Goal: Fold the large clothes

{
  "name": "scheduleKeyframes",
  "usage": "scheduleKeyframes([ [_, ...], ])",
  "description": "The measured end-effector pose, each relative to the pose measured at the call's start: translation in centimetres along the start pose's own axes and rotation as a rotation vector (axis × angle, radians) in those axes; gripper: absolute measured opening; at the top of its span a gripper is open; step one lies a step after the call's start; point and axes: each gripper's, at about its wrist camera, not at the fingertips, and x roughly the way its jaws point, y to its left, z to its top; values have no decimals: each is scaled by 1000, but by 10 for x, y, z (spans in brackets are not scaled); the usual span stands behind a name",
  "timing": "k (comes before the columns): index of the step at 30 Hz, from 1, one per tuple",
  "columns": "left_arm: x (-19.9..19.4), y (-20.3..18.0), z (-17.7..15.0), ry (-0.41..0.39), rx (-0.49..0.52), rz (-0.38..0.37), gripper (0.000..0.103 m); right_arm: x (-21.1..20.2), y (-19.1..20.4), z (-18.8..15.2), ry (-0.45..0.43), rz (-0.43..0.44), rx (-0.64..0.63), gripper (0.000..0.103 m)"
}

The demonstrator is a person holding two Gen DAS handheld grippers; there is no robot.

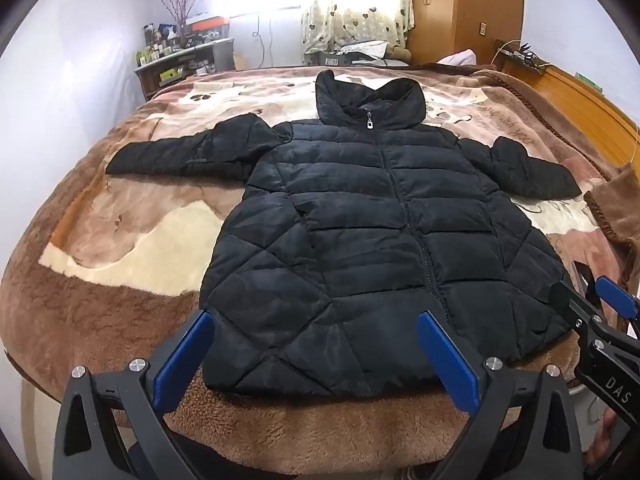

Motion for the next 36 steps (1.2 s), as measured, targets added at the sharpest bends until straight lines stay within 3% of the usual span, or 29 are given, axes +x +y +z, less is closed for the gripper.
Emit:
scheduleKeyframes([
  [4, 0, 3, -1, 4, -21, -47, 103, -6, 6, -1, -7, -4, -6, 88],
  [9, -7, -2, 2, -15, 0, -9, 103, -12, 7, 3, -16, 1, -7, 88],
  [18, -16, 10, 10, -30, -52, -50, 103, -24, 12, 10, -45, -45, -40, 88],
  [36, -24, 13, 10, -62, -54, -24, 103, -27, 11, 12, -50, -77, -34, 88],
])
